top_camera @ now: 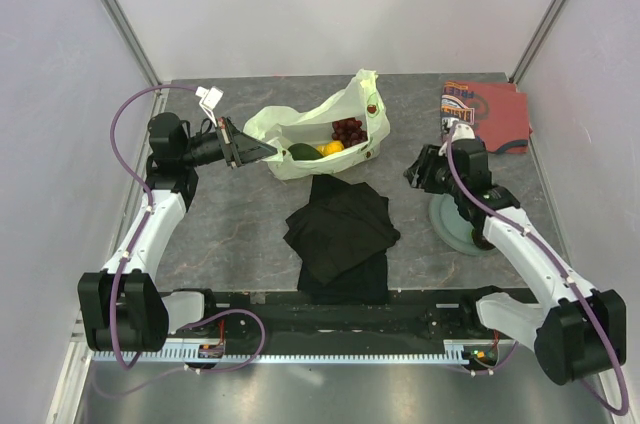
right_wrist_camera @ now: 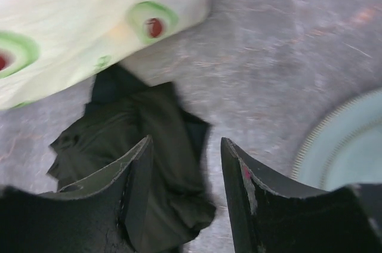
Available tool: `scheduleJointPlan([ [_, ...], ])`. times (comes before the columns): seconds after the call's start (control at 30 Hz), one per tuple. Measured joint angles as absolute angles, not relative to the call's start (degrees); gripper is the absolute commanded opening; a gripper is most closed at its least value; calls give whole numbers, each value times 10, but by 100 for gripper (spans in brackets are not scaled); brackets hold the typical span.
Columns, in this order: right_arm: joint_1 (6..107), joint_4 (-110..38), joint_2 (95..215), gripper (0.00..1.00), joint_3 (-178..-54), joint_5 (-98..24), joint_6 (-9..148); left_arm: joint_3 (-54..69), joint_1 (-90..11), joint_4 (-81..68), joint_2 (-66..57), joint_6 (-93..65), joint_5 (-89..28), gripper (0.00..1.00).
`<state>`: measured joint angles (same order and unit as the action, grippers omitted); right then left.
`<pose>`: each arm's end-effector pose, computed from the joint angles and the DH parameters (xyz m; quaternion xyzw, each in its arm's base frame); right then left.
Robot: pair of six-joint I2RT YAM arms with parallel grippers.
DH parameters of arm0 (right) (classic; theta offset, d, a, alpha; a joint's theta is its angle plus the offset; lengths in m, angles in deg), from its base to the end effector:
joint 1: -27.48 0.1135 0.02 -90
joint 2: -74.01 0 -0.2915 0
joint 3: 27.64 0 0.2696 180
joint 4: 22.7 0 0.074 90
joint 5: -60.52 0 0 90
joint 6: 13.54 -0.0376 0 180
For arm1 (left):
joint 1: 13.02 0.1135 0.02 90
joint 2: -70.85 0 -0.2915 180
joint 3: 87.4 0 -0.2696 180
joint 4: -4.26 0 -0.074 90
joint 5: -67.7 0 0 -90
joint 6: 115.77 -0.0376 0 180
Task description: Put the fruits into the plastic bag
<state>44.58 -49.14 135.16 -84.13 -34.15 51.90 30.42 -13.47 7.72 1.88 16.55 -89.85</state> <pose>0.2318 0.0745 0.2893 0.0366 0.8695 0.2078 0.4465 0.2710 -0.0369 0.3486 0.1403 0.7010 -0.5845 0.3837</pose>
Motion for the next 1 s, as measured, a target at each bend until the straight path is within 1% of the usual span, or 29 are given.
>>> scheduleJointPlan([
  [0.23, 366, -507, 1369, 64, -818, -325, 490, 304, -135, 77, 19, 166, -898, 2],
  [0.37, 335, -534, 1381, 67, -814, -273, 476, 304, -135, 77, 19, 166, -898, 2],
  [0.4, 330, -541, 1384, 70, -814, -256, 474, 304, -135, 77, 19, 166, -898, 2],
  [0.47, 324, -552, 1390, 74, -815, -220, 471, 304, -135, 77, 19, 166, -898, 2],
  [0.5, 323, -559, 1394, 78, -816, -202, 470, 304, -135, 77, 19, 166, -898, 2],
  [0.6, 323, -577, 1407, 81, -828, -151, 473, 304, -135, 77, 19, 166, -898, 2],
  [0.83, 320, -588, 1458, 84, -882, -53, 496, 304, -135, 77, 19, 166, -898, 2],
  [1.0, 310, -586, 1534, 92, -927, -34, 535, 304, -135, 77, 19, 166, -898, 2],
])
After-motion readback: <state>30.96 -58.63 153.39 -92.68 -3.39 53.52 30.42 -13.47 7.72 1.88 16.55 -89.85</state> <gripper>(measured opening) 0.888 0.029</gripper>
